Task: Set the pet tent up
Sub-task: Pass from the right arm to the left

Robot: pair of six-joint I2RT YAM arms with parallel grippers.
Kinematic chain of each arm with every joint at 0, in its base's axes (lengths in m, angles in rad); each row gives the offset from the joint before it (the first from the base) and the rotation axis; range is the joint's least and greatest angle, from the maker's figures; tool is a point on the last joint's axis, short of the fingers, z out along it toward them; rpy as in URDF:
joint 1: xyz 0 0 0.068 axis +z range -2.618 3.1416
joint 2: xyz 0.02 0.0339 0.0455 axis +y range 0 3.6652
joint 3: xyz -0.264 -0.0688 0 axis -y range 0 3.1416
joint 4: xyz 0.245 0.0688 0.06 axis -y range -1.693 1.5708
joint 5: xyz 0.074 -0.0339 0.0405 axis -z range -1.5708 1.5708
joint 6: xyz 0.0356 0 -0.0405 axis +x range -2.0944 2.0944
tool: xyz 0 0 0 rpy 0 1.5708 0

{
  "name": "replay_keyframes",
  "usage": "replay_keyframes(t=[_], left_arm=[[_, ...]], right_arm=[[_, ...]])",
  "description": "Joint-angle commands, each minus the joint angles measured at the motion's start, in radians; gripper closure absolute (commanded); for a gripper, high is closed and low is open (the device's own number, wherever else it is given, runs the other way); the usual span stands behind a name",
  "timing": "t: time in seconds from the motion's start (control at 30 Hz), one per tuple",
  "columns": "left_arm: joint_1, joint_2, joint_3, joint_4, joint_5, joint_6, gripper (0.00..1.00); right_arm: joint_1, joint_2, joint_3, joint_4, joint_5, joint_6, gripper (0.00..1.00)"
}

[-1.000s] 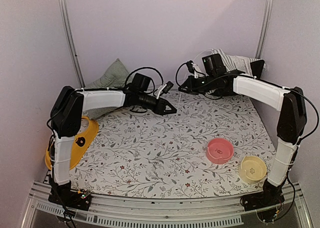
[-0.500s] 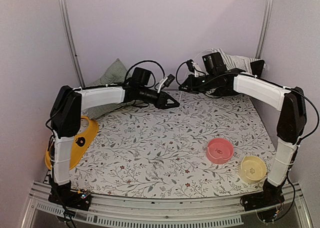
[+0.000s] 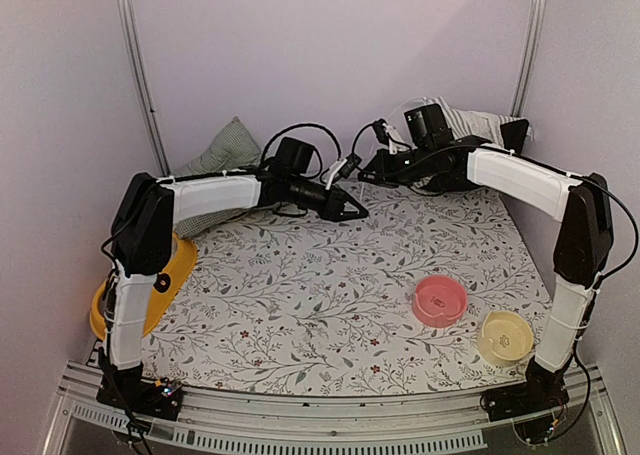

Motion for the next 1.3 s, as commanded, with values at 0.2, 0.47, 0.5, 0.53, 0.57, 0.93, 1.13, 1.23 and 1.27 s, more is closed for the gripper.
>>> replay_keyframes(t=[0.2, 0.47, 0.5, 0.53, 0.57, 0.93, 1.13, 1.23, 1.27], left_arm=[[-0.008, 0.012, 0.0, -0.027, 0.009, 0.027, 0.87], [-0.005, 0.015, 0.013, -0.015, 0.023, 0.018, 0.85], [-0.004, 0.016, 0.015, -0.016, 0.025, 0.019, 0.86], [-0.004, 0.018, 0.016, -0.016, 0.029, 0.019, 0.86], [-0.003, 0.019, 0.016, -0.017, 0.032, 0.02, 0.87], [-0.011, 0.023, -0.017, 0.045, 0.029, -0.025, 1.0], [-0.023, 0.002, -0.077, 0.159, 0.0, -0.077, 1.0], [-0.03, -0.025, -0.136, 0.242, -0.055, -0.12, 1.0], [-0.033, -0.033, -0.162, 0.277, -0.071, -0.138, 1.0]], right_arm=[[-0.007, 0.014, 0.052, 0.018, 0.052, -0.099, 1.0], [-0.007, 0.016, 0.053, -0.004, 0.06, -0.122, 1.0], [-0.006, 0.016, 0.053, -0.006, 0.062, -0.123, 1.0], [-0.007, 0.016, 0.054, -0.006, 0.064, -0.126, 1.0], [-0.007, 0.015, 0.055, -0.007, 0.065, -0.127, 1.0], [-0.007, 0.024, 0.065, -0.008, 0.053, -0.127, 1.0], [-0.007, 0.023, 0.07, -0.013, 0.055, -0.129, 1.0], [-0.007, 0.022, 0.069, -0.013, 0.057, -0.129, 1.0], [-0.008, 0.02, 0.07, -0.014, 0.057, -0.129, 1.0]])
